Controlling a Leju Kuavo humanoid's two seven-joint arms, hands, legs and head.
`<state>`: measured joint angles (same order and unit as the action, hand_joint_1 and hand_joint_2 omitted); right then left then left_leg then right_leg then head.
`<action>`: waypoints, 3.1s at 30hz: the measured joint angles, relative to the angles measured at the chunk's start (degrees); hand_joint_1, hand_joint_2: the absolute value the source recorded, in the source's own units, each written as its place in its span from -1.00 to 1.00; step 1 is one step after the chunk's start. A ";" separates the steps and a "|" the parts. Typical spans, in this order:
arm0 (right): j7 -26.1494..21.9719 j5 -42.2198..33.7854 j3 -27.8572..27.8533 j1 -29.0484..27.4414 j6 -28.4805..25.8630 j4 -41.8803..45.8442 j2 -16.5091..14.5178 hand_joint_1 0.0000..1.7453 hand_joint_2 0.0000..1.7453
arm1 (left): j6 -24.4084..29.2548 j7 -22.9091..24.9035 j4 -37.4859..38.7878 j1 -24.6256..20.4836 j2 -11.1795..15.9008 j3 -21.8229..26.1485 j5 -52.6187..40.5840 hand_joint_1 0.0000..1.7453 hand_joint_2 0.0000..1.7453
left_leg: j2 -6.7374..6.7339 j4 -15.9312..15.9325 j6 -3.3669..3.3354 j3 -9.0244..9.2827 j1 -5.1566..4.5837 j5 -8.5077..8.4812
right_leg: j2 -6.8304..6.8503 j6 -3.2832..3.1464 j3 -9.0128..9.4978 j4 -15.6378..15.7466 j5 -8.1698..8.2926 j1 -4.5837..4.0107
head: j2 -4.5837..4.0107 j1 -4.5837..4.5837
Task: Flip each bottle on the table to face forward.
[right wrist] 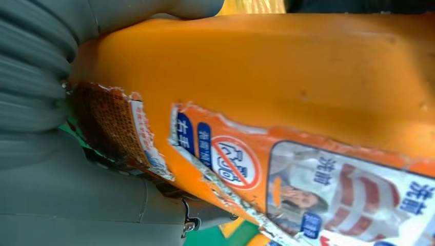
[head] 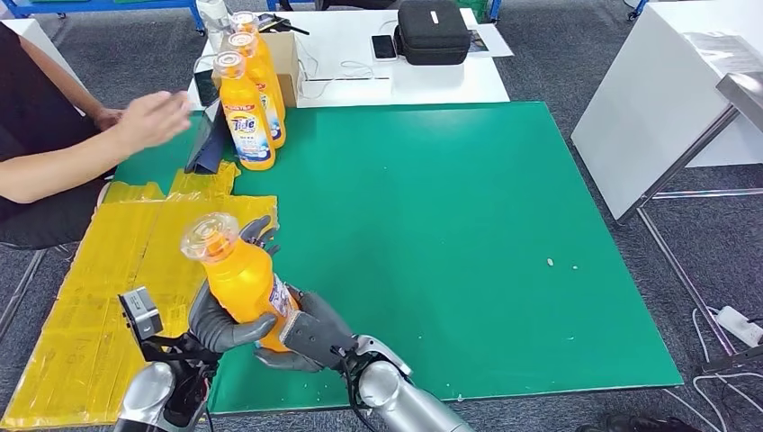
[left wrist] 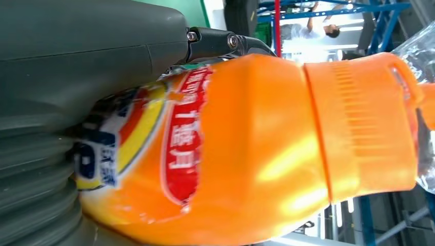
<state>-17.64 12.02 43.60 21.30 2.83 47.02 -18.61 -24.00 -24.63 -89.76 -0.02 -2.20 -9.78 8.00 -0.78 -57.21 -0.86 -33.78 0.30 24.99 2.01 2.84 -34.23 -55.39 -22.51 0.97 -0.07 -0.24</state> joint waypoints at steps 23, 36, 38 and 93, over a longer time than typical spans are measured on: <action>-0.60 -0.70 3.44 2.44 -0.97 -5.33 -0.75 1.00 1.00 | 1.73 0.10 0.08 0.82 1.43 -1.06 -2.58 0.12 1.00 | -0.01 0.00 0.00 0.00 0.00 0.00 | -0.02 0.00 -0.05 0.00 0.00 0.00 | 0.00 -0.01; -0.81 -0.54 3.46 2.47 -1.33 -5.59 -0.90 1.00 1.00 | 1.89 -1.20 0.09 0.86 1.43 -1.06 -3.61 1.00 1.00 | -0.01 0.00 0.00 0.00 0.00 0.00 | -0.03 0.00 -0.05 0.00 0.00 0.00 | 0.00 0.00; -0.97 -0.39 3.44 2.48 -1.50 -5.74 -0.93 0.50 1.00 | 2.02 -1.87 0.08 0.88 1.43 -1.06 -4.38 1.00 1.00 | -0.01 0.00 0.00 0.00 0.00 0.00 | -0.03 0.00 -0.05 0.00 0.00 0.00 | 0.00 0.00; -4.62 4.53 -25.85 -13.30 -2.07 38.57 20.61 -1.00 -1.00 | 35.22 4.14 20.31 -2.40 13.13 8.09 -68.76 -1.00 -1.00 | 0.27 0.02 -0.03 0.11 -0.06 -0.01 | 0.18 0.02 0.24 0.01 -0.02 0.06 | 0.00 -0.03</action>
<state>-22.25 16.55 17.74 8.00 0.75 85.59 1.99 11.22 -20.48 -69.45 -2.41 10.93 -1.69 -60.77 -0.52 -57.19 -0.89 -33.67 0.24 24.98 2.20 2.85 -34.00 -55.38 -22.53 1.03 -0.07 -0.27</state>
